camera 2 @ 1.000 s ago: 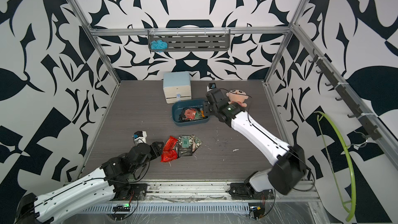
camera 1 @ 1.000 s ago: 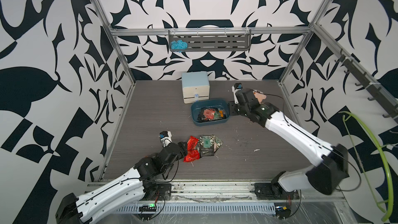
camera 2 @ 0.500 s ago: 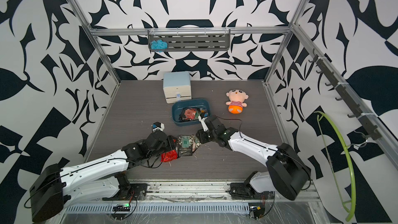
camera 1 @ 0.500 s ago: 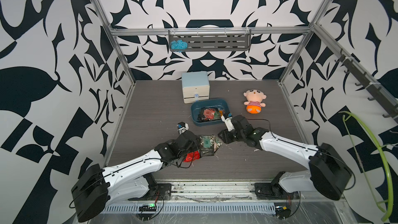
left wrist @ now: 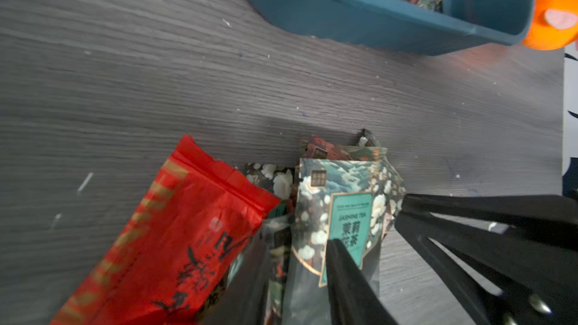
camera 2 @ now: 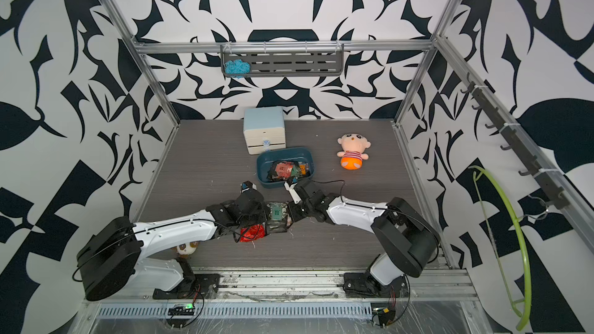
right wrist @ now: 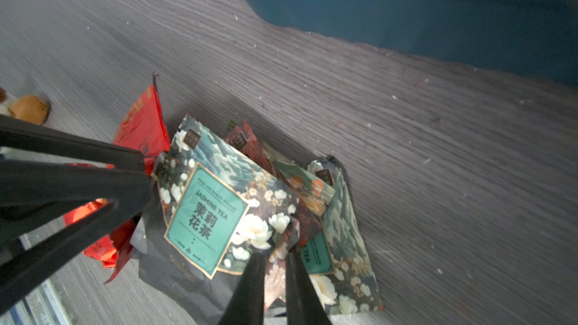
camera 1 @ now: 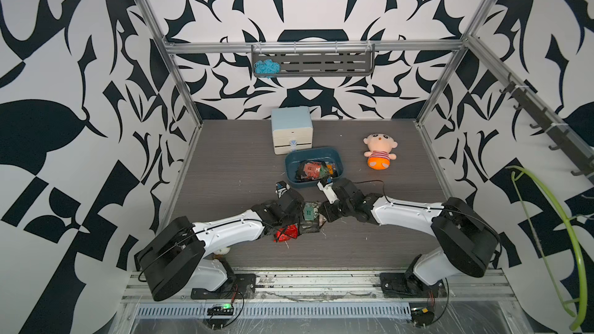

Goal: Put the tea bags into the storage box
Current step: Pick up the tea bag from the center of the board.

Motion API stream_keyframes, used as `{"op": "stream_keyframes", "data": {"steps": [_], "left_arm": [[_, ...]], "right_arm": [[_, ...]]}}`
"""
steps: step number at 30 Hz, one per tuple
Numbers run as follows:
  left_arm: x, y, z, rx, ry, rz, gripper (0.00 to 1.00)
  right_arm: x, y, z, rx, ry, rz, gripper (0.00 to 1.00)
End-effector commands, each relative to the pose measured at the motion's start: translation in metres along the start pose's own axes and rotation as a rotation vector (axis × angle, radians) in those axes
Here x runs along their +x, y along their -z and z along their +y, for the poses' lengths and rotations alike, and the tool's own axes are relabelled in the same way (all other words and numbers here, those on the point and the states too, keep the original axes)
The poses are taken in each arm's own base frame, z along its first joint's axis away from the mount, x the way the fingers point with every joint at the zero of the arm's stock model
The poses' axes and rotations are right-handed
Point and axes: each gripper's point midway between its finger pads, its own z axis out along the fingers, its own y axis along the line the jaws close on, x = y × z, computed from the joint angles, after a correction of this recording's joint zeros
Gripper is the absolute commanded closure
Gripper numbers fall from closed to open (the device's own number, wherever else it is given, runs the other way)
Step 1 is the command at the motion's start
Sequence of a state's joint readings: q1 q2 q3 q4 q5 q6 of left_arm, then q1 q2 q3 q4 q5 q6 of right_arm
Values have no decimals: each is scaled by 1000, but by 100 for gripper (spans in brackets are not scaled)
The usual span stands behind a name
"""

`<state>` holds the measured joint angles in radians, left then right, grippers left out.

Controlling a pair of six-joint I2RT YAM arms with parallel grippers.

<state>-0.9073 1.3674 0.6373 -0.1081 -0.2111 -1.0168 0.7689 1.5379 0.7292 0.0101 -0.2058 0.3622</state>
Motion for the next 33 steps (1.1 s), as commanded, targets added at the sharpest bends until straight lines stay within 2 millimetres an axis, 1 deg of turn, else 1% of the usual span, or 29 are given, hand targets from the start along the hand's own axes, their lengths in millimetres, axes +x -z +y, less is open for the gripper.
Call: {"op": "stream_keyframes", "data": {"steps": [1,9,15,27,33], "left_arm": [[-4,-1,-11,29,-5,6,64],[-3,-4,-14,40,-2,15,67],[-3,-7,-15,38,-4,19,70],[-8,-2,-22,56,-2,10,75],[-6,-5,-25,66,3,22,77]], "right_arm": [[-17,3,9,-17,28,-50,83],[-13,-4,7,4,32,-19,85],[-10,-11,5,20,33,13,89],[-7,-14,6,31,41,24,89],[-7,-15,6,32,41,27,89]]}}
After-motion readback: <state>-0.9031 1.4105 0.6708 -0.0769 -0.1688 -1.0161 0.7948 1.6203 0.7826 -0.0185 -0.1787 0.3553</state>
